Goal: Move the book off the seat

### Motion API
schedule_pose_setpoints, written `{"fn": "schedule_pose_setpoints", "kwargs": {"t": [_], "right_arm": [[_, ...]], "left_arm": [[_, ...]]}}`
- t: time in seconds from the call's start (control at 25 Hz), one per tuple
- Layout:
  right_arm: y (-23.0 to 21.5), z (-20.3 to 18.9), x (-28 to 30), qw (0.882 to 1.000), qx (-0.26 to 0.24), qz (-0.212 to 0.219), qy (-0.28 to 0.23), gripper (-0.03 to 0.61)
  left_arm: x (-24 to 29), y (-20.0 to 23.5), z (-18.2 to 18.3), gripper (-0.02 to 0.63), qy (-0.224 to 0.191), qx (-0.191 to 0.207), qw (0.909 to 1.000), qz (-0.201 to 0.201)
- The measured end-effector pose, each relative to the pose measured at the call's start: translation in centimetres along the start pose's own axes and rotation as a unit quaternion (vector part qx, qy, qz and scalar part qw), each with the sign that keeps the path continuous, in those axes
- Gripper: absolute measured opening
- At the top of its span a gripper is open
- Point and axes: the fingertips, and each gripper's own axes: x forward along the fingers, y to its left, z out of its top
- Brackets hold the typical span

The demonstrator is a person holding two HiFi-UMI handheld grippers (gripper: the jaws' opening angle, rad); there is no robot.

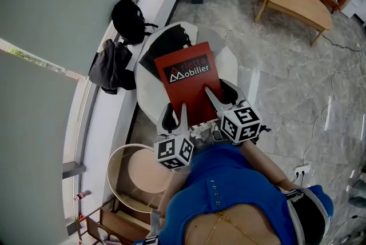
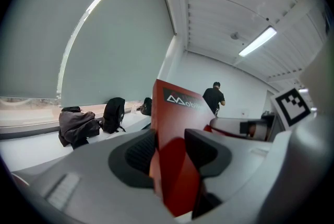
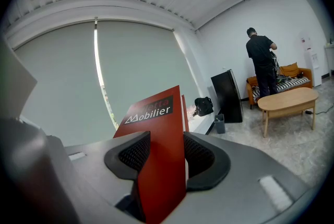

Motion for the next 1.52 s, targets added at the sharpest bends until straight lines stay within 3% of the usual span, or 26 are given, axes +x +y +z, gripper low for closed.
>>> {"fn": "schedule_pose_setpoints", "kwargs": {"t": [1.52], "right_arm": [[-0.6, -0.5, 0.5, 1.000, 0.009, -0.007, 0.007, 0.201]], "left_arm": [[0.8, 0.4, -0.5, 0.170, 0.008, -0.011, 0.9999, -0.005]]}}
